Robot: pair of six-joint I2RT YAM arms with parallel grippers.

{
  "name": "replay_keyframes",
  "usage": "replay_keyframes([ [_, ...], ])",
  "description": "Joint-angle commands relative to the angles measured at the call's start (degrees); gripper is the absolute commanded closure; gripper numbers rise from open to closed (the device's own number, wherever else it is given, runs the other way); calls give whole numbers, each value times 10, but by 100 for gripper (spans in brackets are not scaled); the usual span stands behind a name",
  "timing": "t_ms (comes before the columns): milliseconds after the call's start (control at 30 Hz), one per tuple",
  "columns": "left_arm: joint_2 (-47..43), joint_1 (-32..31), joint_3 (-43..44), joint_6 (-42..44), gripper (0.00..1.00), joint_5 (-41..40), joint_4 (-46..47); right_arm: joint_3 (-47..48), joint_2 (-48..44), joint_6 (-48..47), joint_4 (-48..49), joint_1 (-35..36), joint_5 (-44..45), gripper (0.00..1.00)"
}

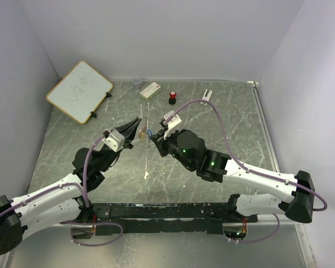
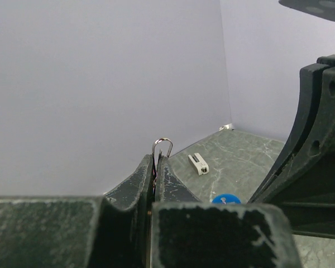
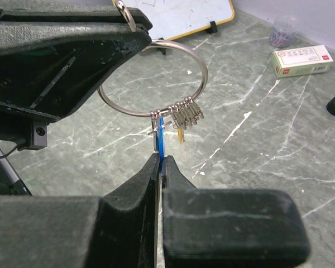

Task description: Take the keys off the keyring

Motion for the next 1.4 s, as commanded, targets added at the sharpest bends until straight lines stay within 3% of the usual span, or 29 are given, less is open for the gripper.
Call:
replay_keyframes([
  [0,-5,1,16,-8,93,2,29,-1,5,1,-4,6,35,100],
  [267,-7,1,-20,-40,93,-17,21,7,6,3,-41,3,193,100],
  [367,-11,1,-35,-62,93,-23,12,-5,4,22,-59,-32,209,100],
  [533,-18,1,-44,-96,93,-16,-5,-60,-16,73,-60,-191,90,100],
  [633,-10,1,-25,-113,93,-3,-42,-90,-13,81,-41,-245,41,100],
  [833,18,1,23,-150,93,21,-121,-117,61,89,-8,-287,13,100],
  [1367,14,-4,12,-166,93,36,-129,-109,261,103,98,-350,-75,100],
])
